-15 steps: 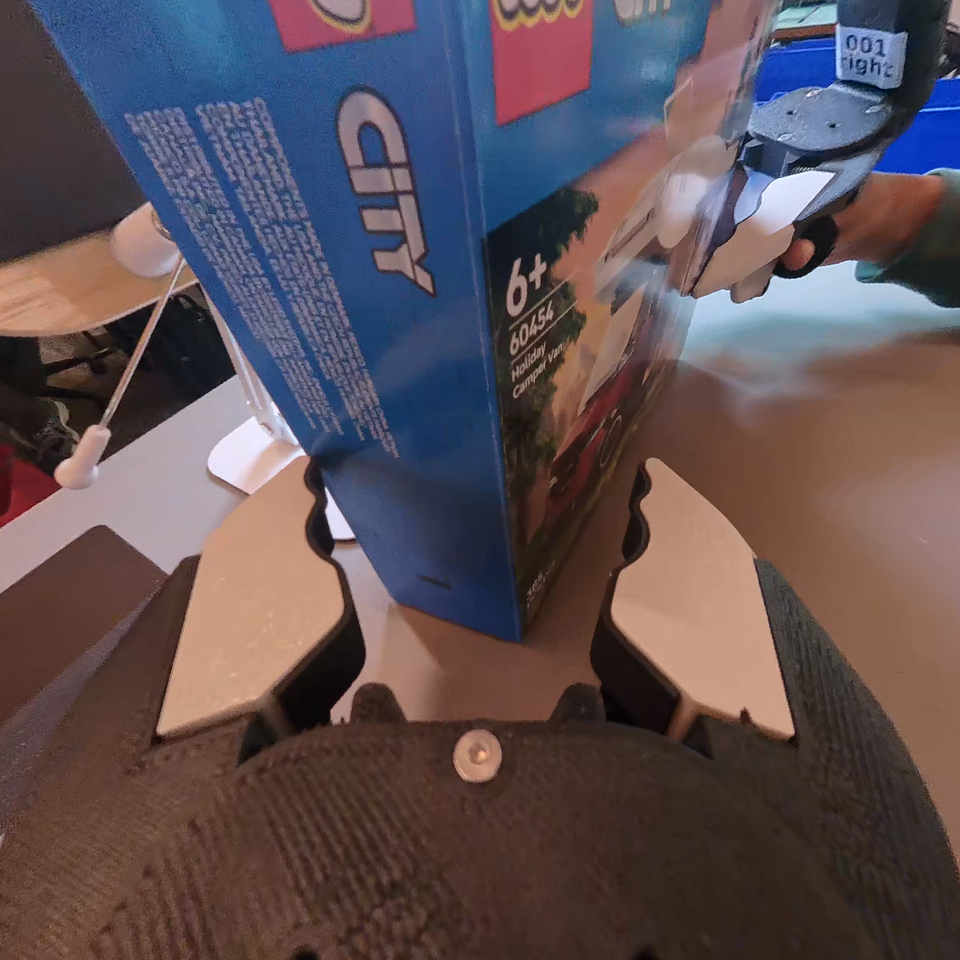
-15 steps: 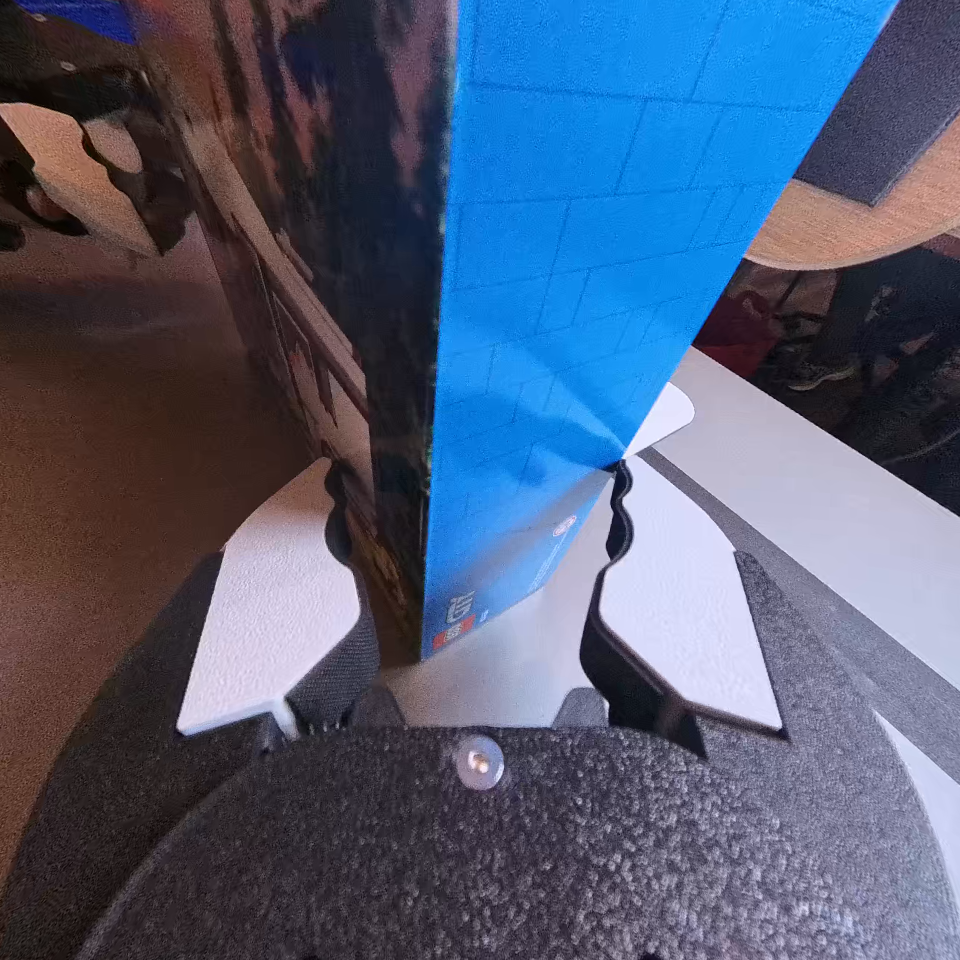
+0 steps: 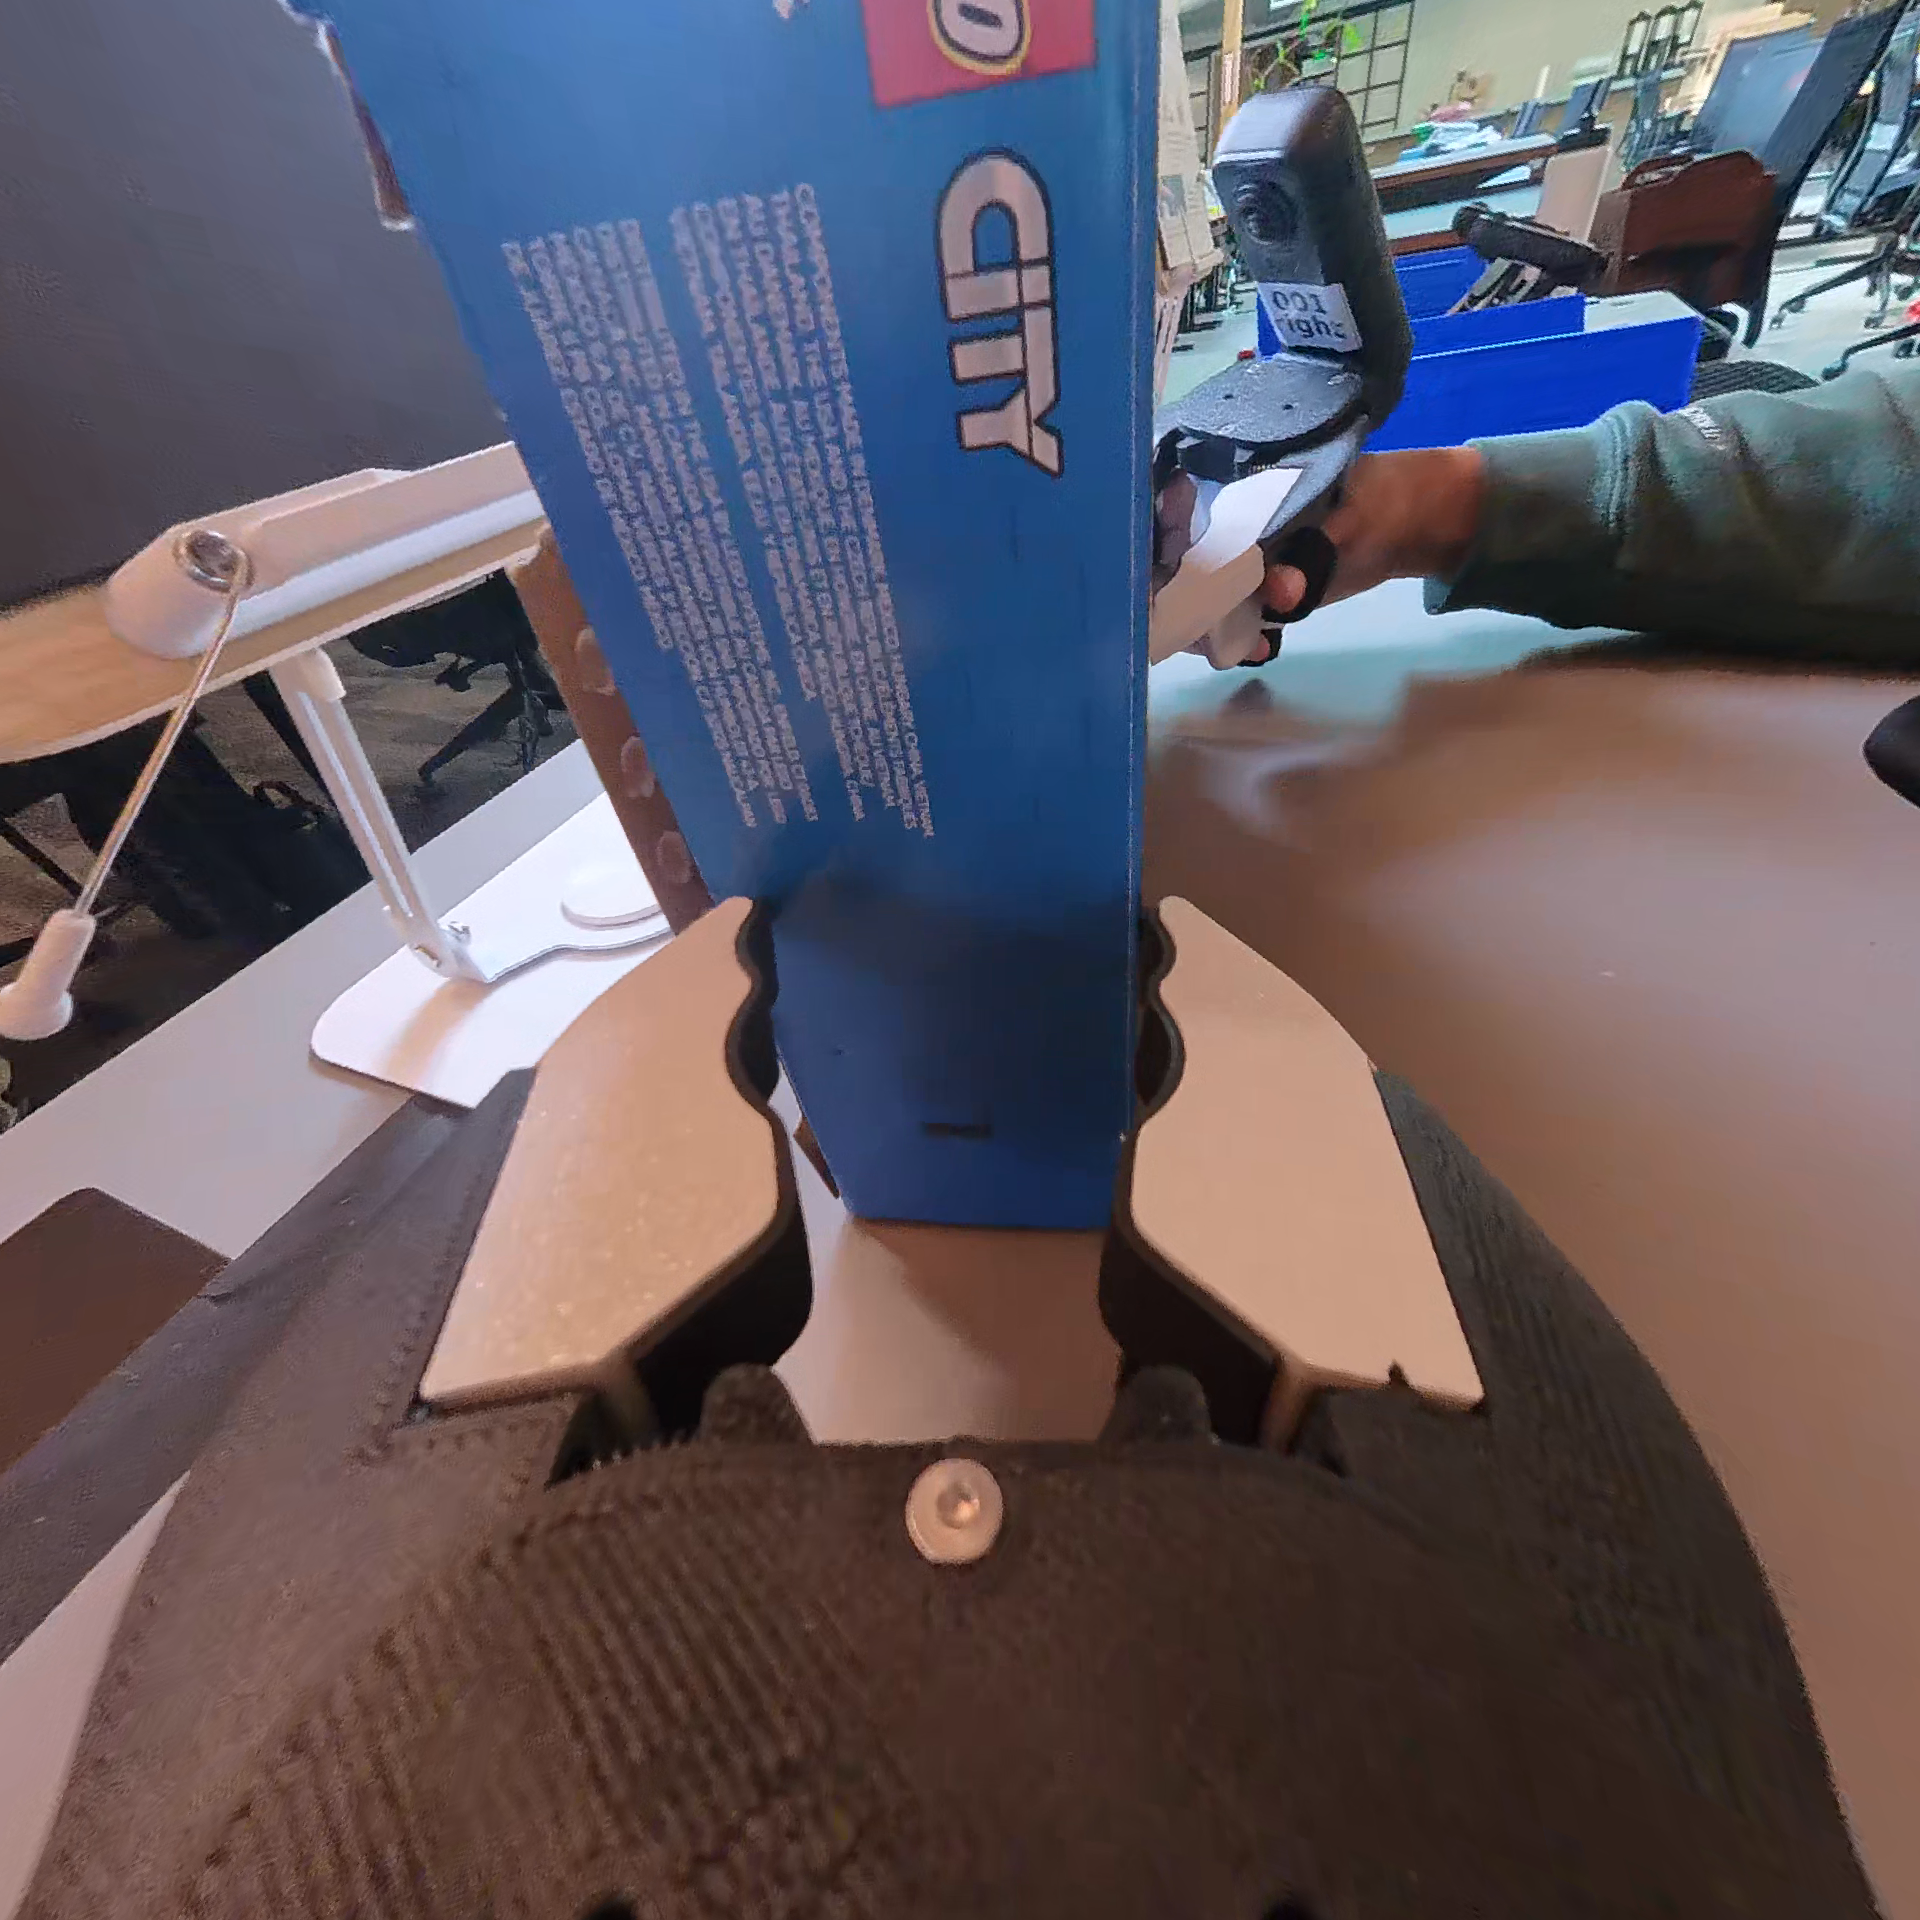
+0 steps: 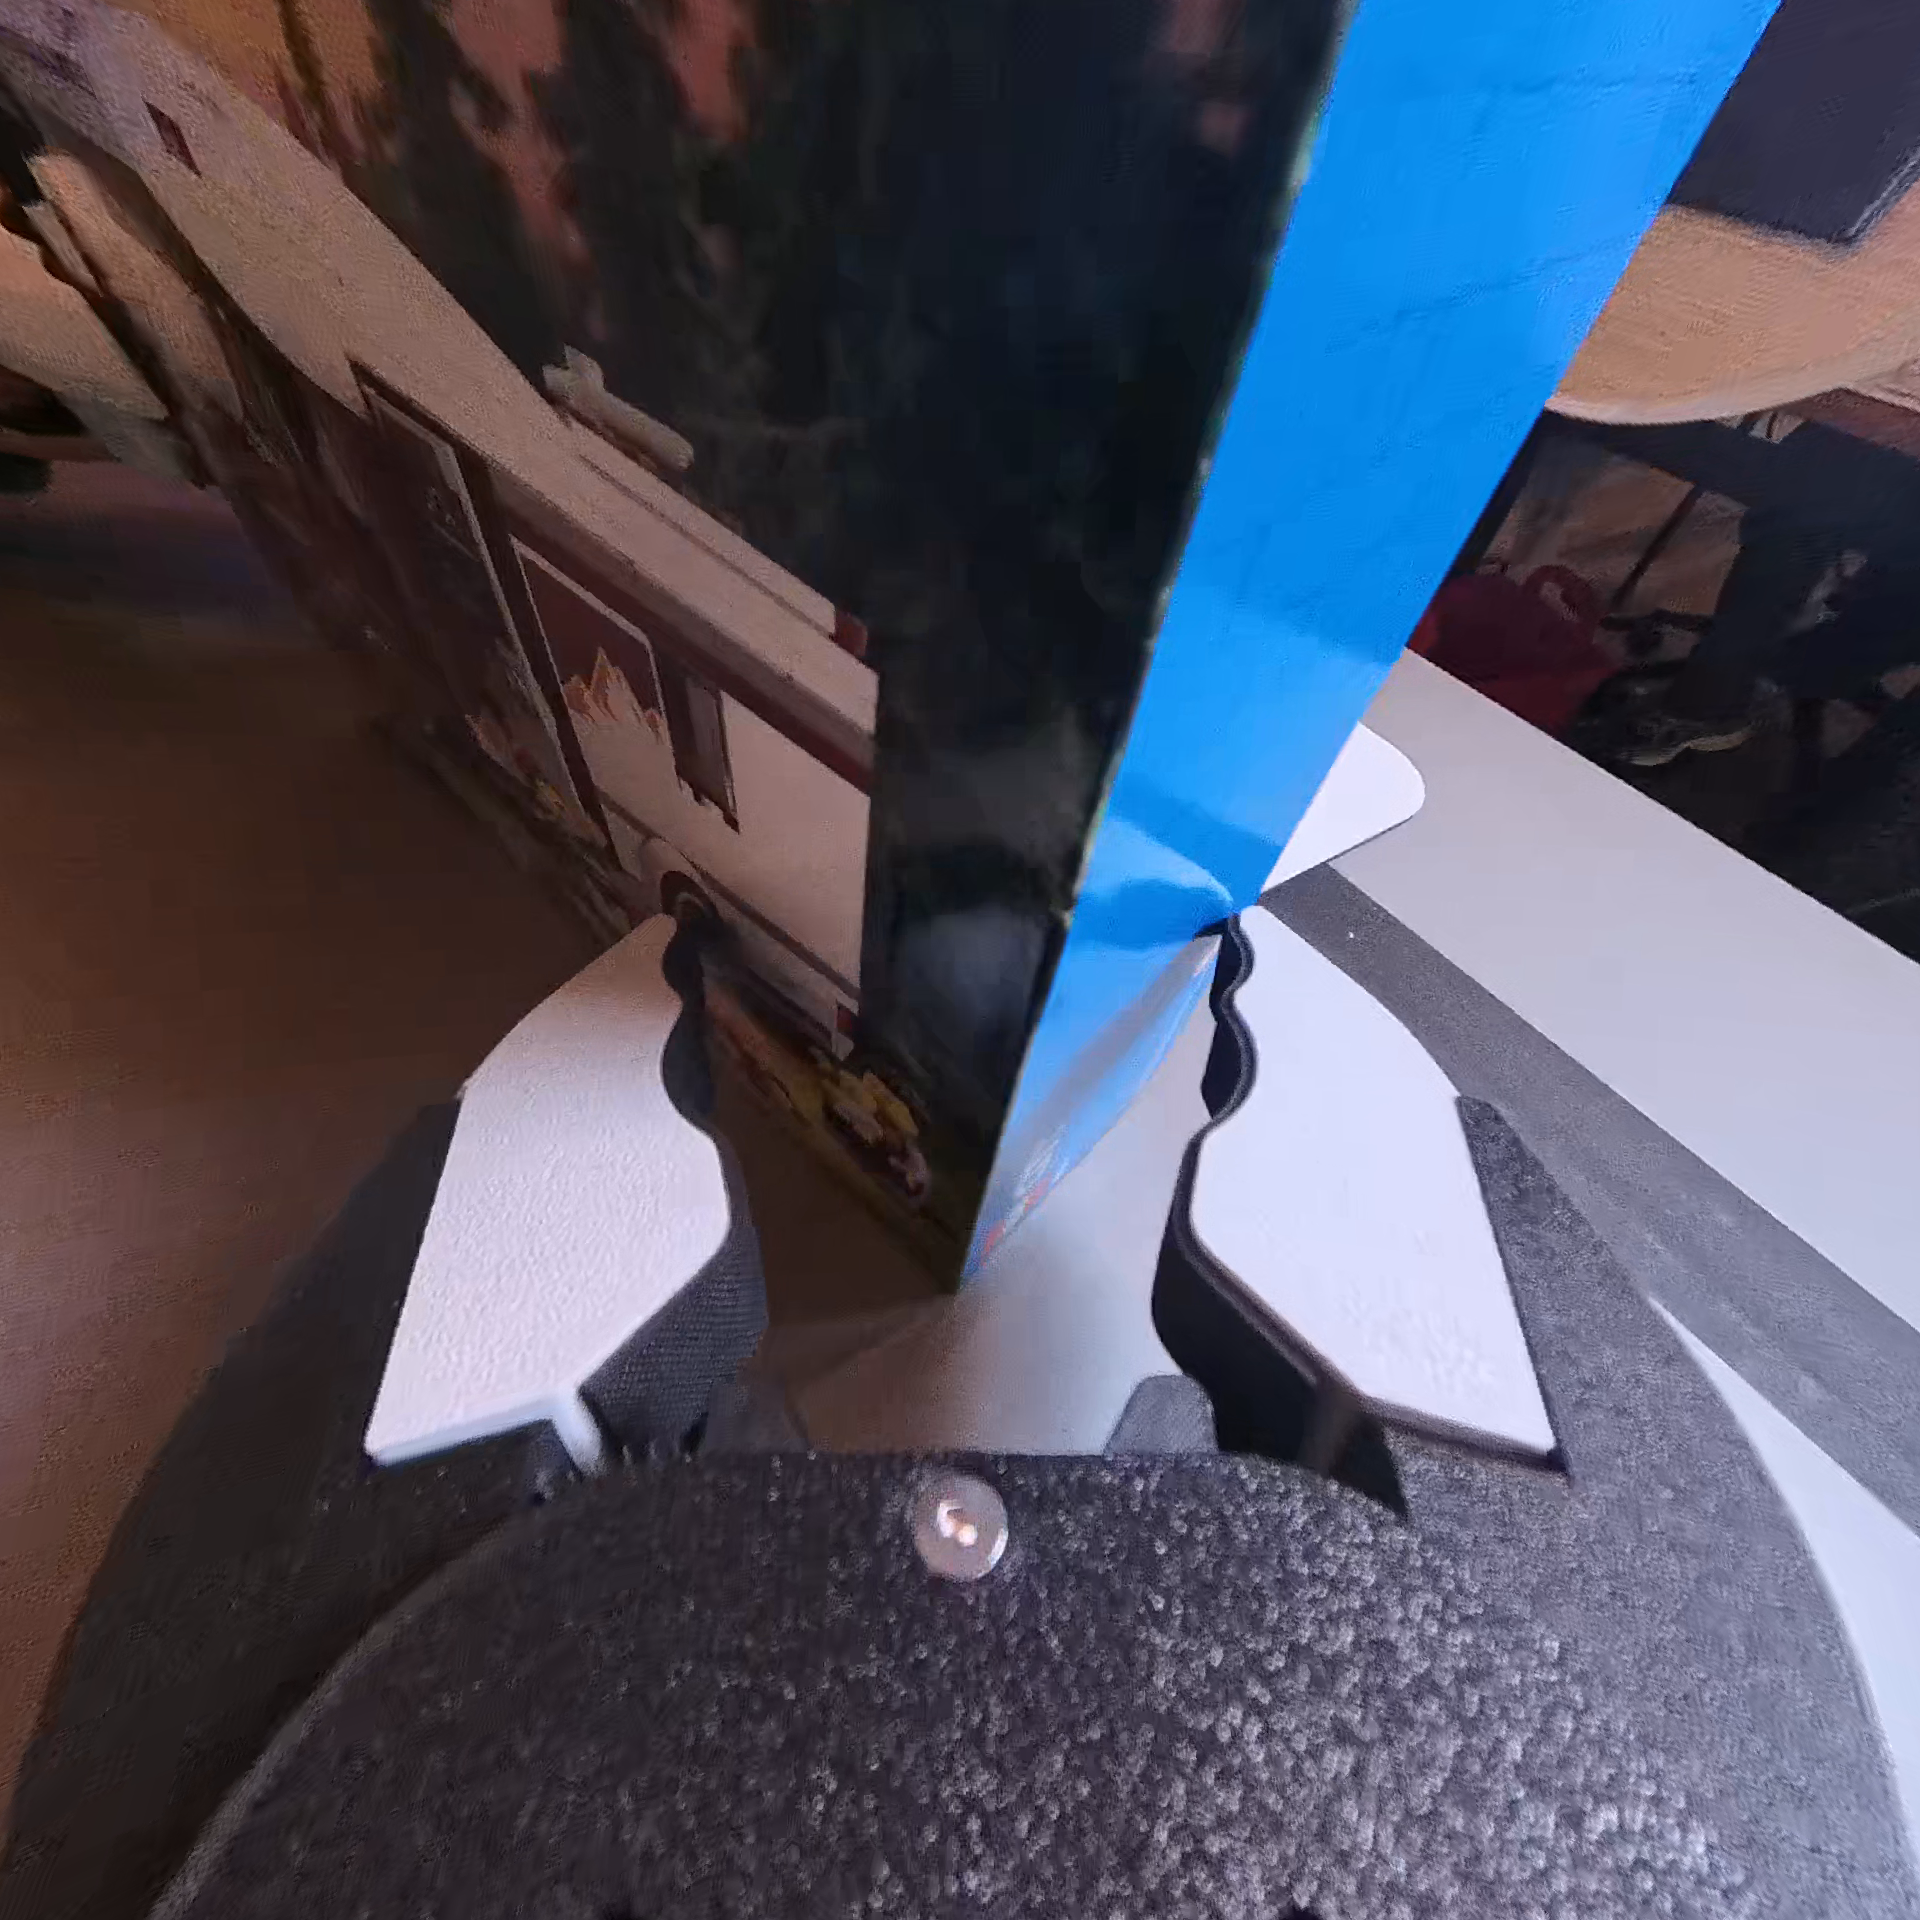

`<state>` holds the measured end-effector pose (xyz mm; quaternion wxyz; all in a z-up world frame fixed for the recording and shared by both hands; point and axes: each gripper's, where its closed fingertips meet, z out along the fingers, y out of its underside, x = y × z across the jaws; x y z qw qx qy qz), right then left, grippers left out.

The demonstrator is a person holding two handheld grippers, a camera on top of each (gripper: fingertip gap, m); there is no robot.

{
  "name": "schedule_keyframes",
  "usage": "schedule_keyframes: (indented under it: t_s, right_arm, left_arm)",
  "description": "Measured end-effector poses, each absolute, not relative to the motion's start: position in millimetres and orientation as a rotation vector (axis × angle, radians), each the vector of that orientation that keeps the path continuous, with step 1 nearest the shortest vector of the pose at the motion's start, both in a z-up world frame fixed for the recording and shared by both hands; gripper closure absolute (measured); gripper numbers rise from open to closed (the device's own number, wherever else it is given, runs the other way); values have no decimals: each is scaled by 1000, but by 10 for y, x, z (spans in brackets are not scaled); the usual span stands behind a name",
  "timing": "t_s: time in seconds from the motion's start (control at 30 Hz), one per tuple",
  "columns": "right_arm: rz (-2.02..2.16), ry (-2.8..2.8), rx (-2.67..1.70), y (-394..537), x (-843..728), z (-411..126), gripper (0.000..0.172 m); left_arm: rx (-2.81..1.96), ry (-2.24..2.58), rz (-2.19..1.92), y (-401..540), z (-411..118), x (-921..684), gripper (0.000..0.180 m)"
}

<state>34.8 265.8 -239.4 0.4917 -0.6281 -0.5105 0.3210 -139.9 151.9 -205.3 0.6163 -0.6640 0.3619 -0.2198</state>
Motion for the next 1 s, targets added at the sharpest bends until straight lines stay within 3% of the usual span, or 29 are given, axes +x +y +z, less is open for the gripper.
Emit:
schedule_keyframes:
  t_s: [0.27,0.37,0.47,0.67,0.83,0.9,1.0]
  right_arm:
    - [768,-1220,-1525,2658,320,-2415,74]
    - [732,-1215,-1523,2683,334,-2424,78]
    - [721,-1210,-1532,2686,347,-2414,87]
    - [659,-1168,-1565,2726,325,-2412,93]
    - [610,-1096,-1598,2761,430,-2397,113]
    - [577,-1071,-1611,2774,431,-2402,121]
    - [513,-1005,-1662,2800,523,-2349,118]
  left_arm:
    - [-1543,823,-505,1555,-2047,-1335,112]
    - [-1585,752,-436,1737,-2074,-1376,109]
    - [-1636,730,-298,1964,-2155,-1446,93]
    - [-1675,576,-297,2090,-2201,-1737,91]
    - [-1688,577,-271,1915,-2231,-1624,123]
    - [-1707,546,-236,1978,-2235,-1564,122]
    - [-1721,480,-247,2073,-2245,-1560,121]
